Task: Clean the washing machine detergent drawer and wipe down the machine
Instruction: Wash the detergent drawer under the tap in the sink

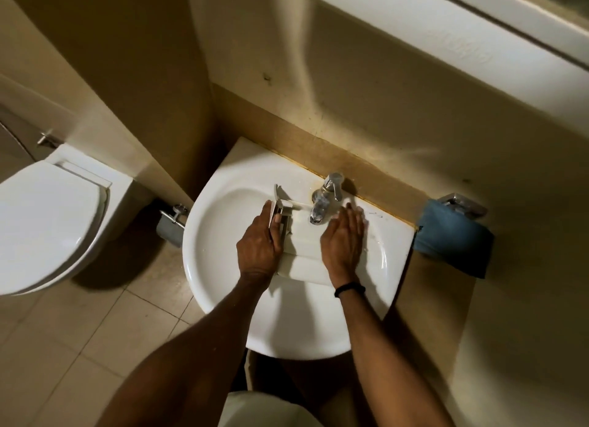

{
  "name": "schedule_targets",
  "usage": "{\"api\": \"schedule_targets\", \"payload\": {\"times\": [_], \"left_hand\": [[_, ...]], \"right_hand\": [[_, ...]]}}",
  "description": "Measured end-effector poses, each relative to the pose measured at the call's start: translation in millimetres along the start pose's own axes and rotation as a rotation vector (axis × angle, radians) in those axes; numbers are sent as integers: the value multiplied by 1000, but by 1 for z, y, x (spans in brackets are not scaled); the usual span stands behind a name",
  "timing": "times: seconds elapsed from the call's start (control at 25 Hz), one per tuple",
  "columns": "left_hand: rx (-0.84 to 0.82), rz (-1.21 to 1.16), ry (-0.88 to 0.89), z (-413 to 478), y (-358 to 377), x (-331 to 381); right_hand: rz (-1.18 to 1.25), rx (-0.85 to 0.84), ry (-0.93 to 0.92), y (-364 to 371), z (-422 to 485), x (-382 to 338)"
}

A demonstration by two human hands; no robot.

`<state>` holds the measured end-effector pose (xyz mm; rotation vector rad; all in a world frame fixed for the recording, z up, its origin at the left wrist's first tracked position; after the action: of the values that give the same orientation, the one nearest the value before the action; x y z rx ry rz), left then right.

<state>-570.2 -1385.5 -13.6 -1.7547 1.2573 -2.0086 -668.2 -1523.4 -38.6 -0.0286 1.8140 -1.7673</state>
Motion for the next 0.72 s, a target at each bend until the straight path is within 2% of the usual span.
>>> {"api": "schedule_targets", "payload": {"times": [0.12, 0.16, 0.2, 0.28, 0.32, 0.36, 0.44, 0.48, 0.56, 0.64, 0.68, 0.72], "left_hand": [[29, -3, 17, -2, 0, -3], [28, -14, 17, -2, 0, -2], [27, -12, 13, -1, 1, -3], [25, 12, 3, 4, 2, -3], [32, 22, 2, 2, 3, -4], [42, 28, 1, 0, 3, -5], [53, 3, 3, -3, 2, -5], [49, -16, 4, -2, 2, -4], [58, -4, -9, 4, 1, -2], [57, 14, -13, 2, 2, -3], [67, 14, -1, 0, 3, -4], [72, 13, 10, -3, 2, -5]], "right_hand": [[-29, -12, -283, -1, -29, -5], [-38, -18, -313, -5, -24, 11], [-20, 4, -278, -5, -12, 22], [37, -24, -34, 1, 15, 20], [24, -31, -1, 4, 13, 7], [-16, -9, -57, 4, 4, -3], [-45, -8, -332, 6, -11, 7], [-34, -33, -356, 2, -8, 20], [22, -7, -118, 1, 9, 32], [-9, 45, 101, 6, -1, 5], [-42, 21, 108, 9, -22, -12], [-100, -3, -15, 12, -51, -26]]}}
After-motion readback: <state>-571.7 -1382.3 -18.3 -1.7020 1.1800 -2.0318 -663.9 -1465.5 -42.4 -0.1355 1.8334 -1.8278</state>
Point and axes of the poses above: each hand's wrist, its own z-axis towards the middle knuckle, its own y-axis out of the palm, x = y × z, the point moved 1 cm from there along z, towards the middle knuckle, and after that the axes turned 3 degrees about -z, right-handed, at the moved point
